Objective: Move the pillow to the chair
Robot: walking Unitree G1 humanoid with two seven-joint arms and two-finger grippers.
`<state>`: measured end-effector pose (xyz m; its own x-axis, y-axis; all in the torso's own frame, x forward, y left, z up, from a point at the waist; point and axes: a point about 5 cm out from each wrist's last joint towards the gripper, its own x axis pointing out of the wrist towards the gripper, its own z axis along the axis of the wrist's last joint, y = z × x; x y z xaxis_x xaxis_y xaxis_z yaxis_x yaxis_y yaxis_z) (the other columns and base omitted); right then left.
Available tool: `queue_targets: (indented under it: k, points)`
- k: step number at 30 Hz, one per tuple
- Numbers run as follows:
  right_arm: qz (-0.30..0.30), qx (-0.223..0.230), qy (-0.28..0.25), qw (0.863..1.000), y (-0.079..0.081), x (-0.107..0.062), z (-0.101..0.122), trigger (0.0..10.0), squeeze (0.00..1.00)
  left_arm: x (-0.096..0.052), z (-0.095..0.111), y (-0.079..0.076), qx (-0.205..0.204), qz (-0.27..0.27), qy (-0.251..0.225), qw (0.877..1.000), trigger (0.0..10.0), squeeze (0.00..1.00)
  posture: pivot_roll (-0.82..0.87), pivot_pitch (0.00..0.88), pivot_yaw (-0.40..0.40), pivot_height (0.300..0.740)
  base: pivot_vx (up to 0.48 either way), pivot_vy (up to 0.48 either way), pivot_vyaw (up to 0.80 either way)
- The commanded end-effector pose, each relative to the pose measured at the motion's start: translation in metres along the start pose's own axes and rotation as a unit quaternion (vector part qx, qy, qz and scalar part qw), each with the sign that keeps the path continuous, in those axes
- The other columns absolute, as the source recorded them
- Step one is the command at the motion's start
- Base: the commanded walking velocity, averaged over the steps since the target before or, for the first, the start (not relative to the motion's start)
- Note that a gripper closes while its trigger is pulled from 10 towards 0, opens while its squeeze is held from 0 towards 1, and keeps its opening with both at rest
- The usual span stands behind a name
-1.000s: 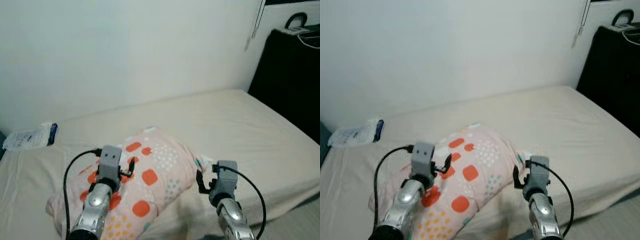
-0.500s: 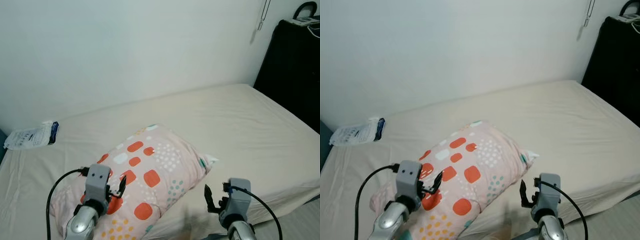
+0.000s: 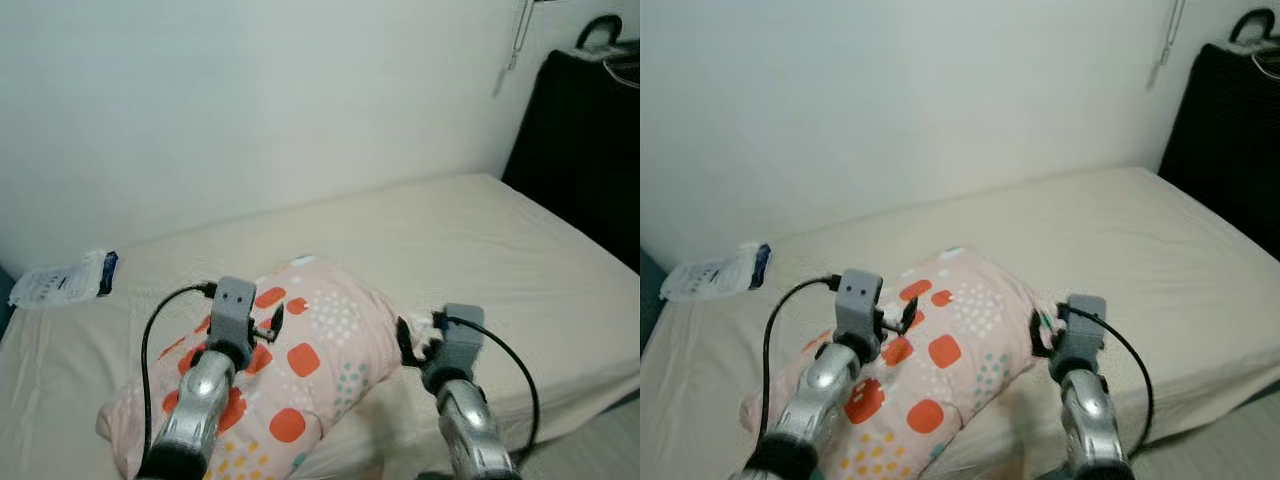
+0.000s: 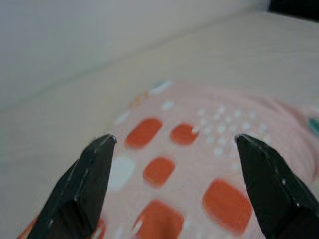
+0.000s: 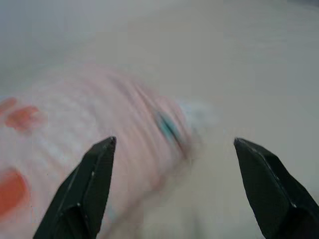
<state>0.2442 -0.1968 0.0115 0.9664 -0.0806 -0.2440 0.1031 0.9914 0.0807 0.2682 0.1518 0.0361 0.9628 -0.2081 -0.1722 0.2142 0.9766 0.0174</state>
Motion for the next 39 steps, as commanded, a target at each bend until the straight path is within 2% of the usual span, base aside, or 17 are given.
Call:
queue_targets:
  k: [1, 2, 4, 5, 6, 7, 9, 10, 15, 17, 18, 19, 20, 24, 27, 31, 39]
  points:
    - [-0.002, 0.018, 0.002, 1.000, 0.001, -0.006, -0.001, 10.0, 0.00, -0.010, -0.001, 0.013, 0.002, 0.013, 0.007, 1.000, 10.0, 0.00, 0.00, 0.000, 0.086, 0.740, 0.000, 0.000, 0.00]
    - [-0.007, 0.032, 0.007, 0.999, -0.001, -0.020, -0.008, 10.0, 0.00, -0.024, -0.005, 0.019, -0.007, 0.025, 0.010, 1.000, 10.0, 0.00, 0.00, 0.000, 0.085, 0.740, 0.000, 0.000, 0.00]
    - [-0.009, 0.042, 0.008, 0.999, -0.002, -0.026, -0.012, 10.0, 0.00, -0.031, -0.007, 0.023, -0.012, 0.033, 0.010, 0.999, 10.0, 0.00, 0.00, 0.000, 0.086, 0.740, 0.000, 0.000, 0.00]
    - [-0.008, 0.037, 0.016, 0.999, 0.002, -0.022, -0.016, 10.0, 0.00, -0.025, -0.008, 0.022, -0.014, 0.033, 0.010, 0.999, 10.0, 0.00, 0.00, 0.000, 0.082, 0.740, 0.000, 0.000, 0.00]
    - [-0.003, 0.037, 0.018, 0.999, 0.010, -0.004, -0.015, 10.0, 0.00, -0.004, -0.005, 0.014, -0.017, 0.023, 0.007, 1.000, 10.0, 0.00, 0.00, 0.000, 0.080, 0.740, 0.000, 0.000, 0.00]
    - [-0.003, 0.037, 0.018, 0.999, 0.010, -0.004, -0.015, 10.0, 0.00, -0.004, -0.005, 0.014, -0.017, 0.023, 0.007, 1.000, 10.0, 0.00, 0.00, 0.000, 0.080, 0.740, 0.000, 0.000, 0.00]
    - [0.006, 0.027, 0.023, 0.999, 0.027, 0.028, -0.002, 10.0, 0.00, 0.035, 0.009, -0.008, -0.013, -0.007, 0.006, 1.000, 10.0, 0.00, 0.00, 0.000, 0.074, 0.740, 0.000, 0.000, 0.00]
    - [0.011, 0.021, 0.024, 0.999, 0.031, 0.037, 0.005, 10.0, 0.00, 0.047, 0.017, -0.017, -0.010, -0.022, 0.006, 1.000, 10.0, 0.00, 0.01, 0.000, 0.071, 0.740, 0.000, 0.000, 0.00]
    - [0.016, 0.014, 0.017, 1.000, 0.027, 0.039, 0.013, 10.0, 0.00, 0.058, 0.031, -0.031, -0.007, -0.051, -0.002, 0.999, 10.0, 0.00, 0.00, 0.000, 0.070, 0.740, 0.000, 0.000, 0.00]
    - [0.012, 0.015, 0.014, 1.000, 0.021, 0.030, 0.009, 10.0, 0.00, 0.050, 0.027, -0.029, -0.012, -0.053, -0.002, 0.999, 10.0, 0.00, -0.01, 0.000, 0.076, 0.740, 0.000, 0.000, 0.00]
    - [0.004, 0.016, 0.014, 1.000, 0.014, 0.013, 0.001, 10.0, 0.00, 0.030, 0.016, -0.019, -0.010, -0.046, 0.002, 0.999, 10.0, 0.00, -0.01, 0.000, 0.080, 0.740, 0.000, 0.000, 0.00]
    - [0.004, 0.016, 0.014, 1.000, 0.014, 0.013, 0.001, 10.0, 0.00, 0.030, 0.016, -0.019, -0.010, -0.046, 0.002, 0.999, 10.0, 0.00, -0.01, 0.000, 0.080, 0.740, 0.000, 0.000, 0.00]
    - [0.001, 0.016, 0.014, 1.000, 0.011, 0.006, -0.002, 10.0, 0.00, 0.021, 0.011, -0.015, -0.008, -0.042, 0.003, 0.999, 10.0, 0.00, -0.02, 0.000, 0.081, 0.740, 0.000, 0.000, 0.00]
    - [-0.016, 0.009, 0.011, 1.000, -0.003, -0.032, -0.018, 10.0, 0.00, -0.029, -0.004, 0.014, -0.039, 0.024, -0.005, 0.999, 10.0, 0.00, 0.00, 0.000, 0.076, 0.740, 0.000, 0.000, 0.00]
    - [-0.025, 0.012, 0.016, 0.999, -0.004, -0.043, -0.025, 10.0, 0.00, -0.039, -0.011, 0.021, -0.028, 0.039, 0.001, 0.999, 10.0, 0.00, -0.01, 0.000, 0.075, 0.740, 0.000, 0.000, 0.00]
    - [-0.032, 0.009, 0.021, 0.999, -0.003, -0.040, -0.027, 10.0, 0.00, -0.034, -0.012, 0.028, -0.021, 0.050, 0.002, 0.999, 10.0, 0.00, 0.00, 0.000, 0.073, 0.740, 0.000, 0.000, 0.00]
    - [-0.032, 0.006, 0.023, 0.999, -0.004, -0.040, -0.020, 10.0, 0.00, -0.038, -0.007, 0.027, -0.023, 0.050, 0.008, 0.998, 10.0, 0.00, 0.00, 0.000, 0.069, 0.740, 0.000, 0.000, 0.00]
